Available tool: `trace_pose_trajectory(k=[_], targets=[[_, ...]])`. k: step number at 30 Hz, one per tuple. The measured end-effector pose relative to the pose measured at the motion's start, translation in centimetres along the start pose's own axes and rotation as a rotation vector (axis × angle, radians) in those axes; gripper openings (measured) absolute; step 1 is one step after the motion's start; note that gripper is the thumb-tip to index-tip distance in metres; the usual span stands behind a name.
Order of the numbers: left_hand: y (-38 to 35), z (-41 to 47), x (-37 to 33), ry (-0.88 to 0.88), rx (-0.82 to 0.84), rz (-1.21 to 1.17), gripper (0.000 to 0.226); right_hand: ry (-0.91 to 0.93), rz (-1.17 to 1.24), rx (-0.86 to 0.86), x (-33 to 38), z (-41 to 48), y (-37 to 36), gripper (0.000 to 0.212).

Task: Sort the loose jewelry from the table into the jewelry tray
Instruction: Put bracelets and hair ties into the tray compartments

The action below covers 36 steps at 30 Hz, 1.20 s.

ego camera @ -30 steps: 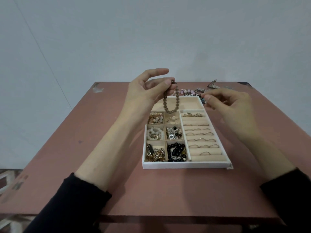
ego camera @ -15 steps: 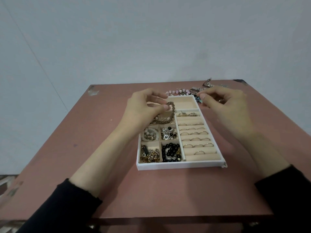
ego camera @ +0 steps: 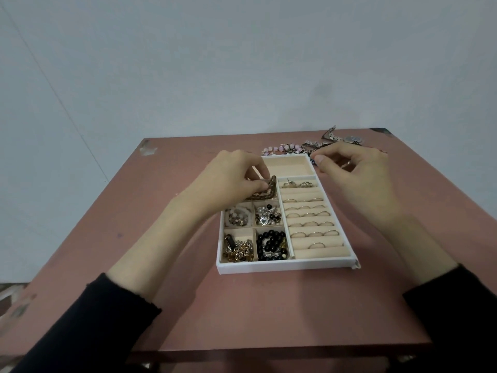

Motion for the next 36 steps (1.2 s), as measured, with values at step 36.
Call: trace_pose_trajectory(k=[36], targets=[[0.8, -0.5, 0.9, 0.033, -0.101, -0.095, 0.019, 0.212, -0.528, 0.626, 2.6, 1.7, -5.8, 0.035]])
Point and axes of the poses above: each hand's wrist, its own z-axis towards the middle knuckle, its own y-axis out of the back of the hand, x = y × z, the point moved 3 cm from there along z, towards the middle knuckle
